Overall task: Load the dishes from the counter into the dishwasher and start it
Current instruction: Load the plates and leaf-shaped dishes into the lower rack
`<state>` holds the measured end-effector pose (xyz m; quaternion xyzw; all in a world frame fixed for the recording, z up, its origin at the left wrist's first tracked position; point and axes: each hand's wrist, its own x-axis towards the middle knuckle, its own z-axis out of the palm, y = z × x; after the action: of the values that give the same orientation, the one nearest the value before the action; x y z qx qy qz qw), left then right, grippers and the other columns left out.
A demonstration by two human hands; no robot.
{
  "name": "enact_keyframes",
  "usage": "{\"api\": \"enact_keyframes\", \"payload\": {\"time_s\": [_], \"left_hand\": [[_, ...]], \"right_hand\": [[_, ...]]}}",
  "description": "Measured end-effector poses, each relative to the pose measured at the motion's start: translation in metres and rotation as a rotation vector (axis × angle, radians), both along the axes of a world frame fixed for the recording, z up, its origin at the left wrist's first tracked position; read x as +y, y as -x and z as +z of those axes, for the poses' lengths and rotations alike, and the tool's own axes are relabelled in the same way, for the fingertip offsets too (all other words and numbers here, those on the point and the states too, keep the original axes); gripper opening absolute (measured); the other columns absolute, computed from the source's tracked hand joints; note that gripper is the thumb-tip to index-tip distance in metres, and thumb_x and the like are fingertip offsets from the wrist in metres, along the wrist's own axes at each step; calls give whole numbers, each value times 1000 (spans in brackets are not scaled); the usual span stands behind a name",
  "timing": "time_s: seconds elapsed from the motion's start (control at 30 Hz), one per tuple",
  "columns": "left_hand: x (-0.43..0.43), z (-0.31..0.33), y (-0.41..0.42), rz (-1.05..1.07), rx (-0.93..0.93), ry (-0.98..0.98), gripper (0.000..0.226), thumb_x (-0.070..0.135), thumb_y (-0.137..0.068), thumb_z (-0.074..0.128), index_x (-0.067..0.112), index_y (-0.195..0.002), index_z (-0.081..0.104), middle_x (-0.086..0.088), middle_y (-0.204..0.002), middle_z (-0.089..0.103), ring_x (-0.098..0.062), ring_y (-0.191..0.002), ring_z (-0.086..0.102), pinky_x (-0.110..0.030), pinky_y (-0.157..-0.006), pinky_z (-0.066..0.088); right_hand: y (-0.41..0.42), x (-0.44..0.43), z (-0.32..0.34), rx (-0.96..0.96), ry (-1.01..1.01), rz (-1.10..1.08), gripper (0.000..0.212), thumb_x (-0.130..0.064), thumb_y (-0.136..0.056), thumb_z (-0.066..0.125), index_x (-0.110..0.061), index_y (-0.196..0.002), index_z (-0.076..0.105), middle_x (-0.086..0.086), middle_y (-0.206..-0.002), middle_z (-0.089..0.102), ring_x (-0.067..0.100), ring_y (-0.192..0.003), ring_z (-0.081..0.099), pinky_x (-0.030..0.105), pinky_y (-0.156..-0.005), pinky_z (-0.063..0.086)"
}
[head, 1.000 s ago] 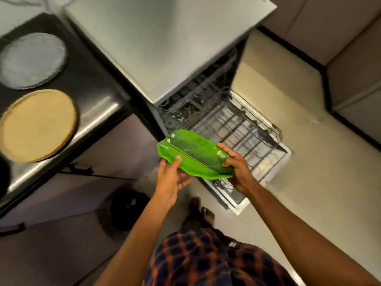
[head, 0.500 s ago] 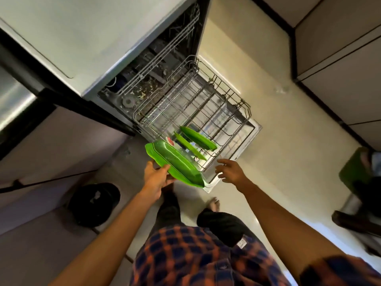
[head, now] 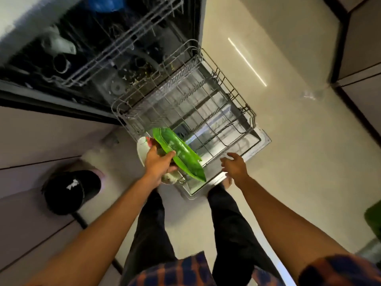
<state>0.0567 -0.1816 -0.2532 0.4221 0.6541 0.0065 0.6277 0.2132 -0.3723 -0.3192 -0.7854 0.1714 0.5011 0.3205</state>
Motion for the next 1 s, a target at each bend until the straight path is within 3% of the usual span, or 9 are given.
{"api": "enact_keyframes", "payload": {"time_s": [0.13,0.23,0.37,0.5,0.6,0.67,0.83,0.9,1.0], "left_hand": [[-18,-47,-44,55,60,11,23,3,-91,67,23,-96,56,-10,-107,70,-18,-79,70,-30,-53,60],[-18,-74,-62,72,116,38,26,4,-90,68,12,-112,57,-12,-112,69,-19,-81,71,-28,-54,60],[-7,-103,-75,45,170,89,24,4,-90,69,7,-110,57,-14,-109,69,-26,-86,72,-32,-57,61],[5,-126,-88,-7,201,108,34,3,-86,70,0,-117,56,-17,-109,69,-25,-73,75,-32,-57,61],[9,-132,-99,-61,212,97,25,0,-87,67,4,-106,52,-13,-103,64,-26,-82,69,-30,-52,60],[9,-135,-103,-94,222,81,33,-2,-85,66,5,-112,49,-13,-113,62,-30,-91,68,-32,-54,60],[8,-140,-109,-79,208,73,25,-7,-81,59,11,-95,49,-16,-116,62,-35,-94,68,-32,-52,60],[11,-143,-111,-41,198,92,29,-8,-79,59,4,-104,52,-21,-115,64,-35,-88,69,-34,-54,60],[10,-145,-112,-6,180,131,45,-9,-78,59,3,-121,52,-21,-119,63,-37,-89,70,-37,-58,61]], "right_hand": [[-46,-21,-81,73,60,96,79,-41,-74,62,-17,-146,39,9,-120,60,33,-110,64,49,-99,52],[-62,-31,-123,74,123,137,102,-53,-63,62,-18,-154,31,10,-129,61,33,-113,64,47,-100,52],[-67,-18,-118,35,155,231,86,-48,-87,62,-12,-157,26,15,-145,52,37,-121,60,51,-101,52],[-67,-13,-145,36,139,201,83,-45,-78,54,-19,-153,30,14,-129,65,38,-111,66,51,-95,55],[-60,-7,-148,-26,129,176,75,-38,-72,44,-22,-145,41,13,-118,69,36,-104,68,49,-95,55],[-55,-8,-153,-67,137,142,69,-37,-72,43,-23,-140,46,11,-115,70,36,-100,69,49,-93,56],[-51,0,-138,-140,169,17,64,-29,-86,49,-28,-150,38,2,-117,68,29,-99,68,43,-89,55],[-56,3,-125,-247,204,-23,54,-19,-94,51,-26,-147,39,-2,-100,67,17,-79,64,32,-72,50],[-64,9,-111,-483,88,-38,38,-16,-92,56,-25,-128,52,-5,-86,61,8,-71,55,30,-69,46]]}}
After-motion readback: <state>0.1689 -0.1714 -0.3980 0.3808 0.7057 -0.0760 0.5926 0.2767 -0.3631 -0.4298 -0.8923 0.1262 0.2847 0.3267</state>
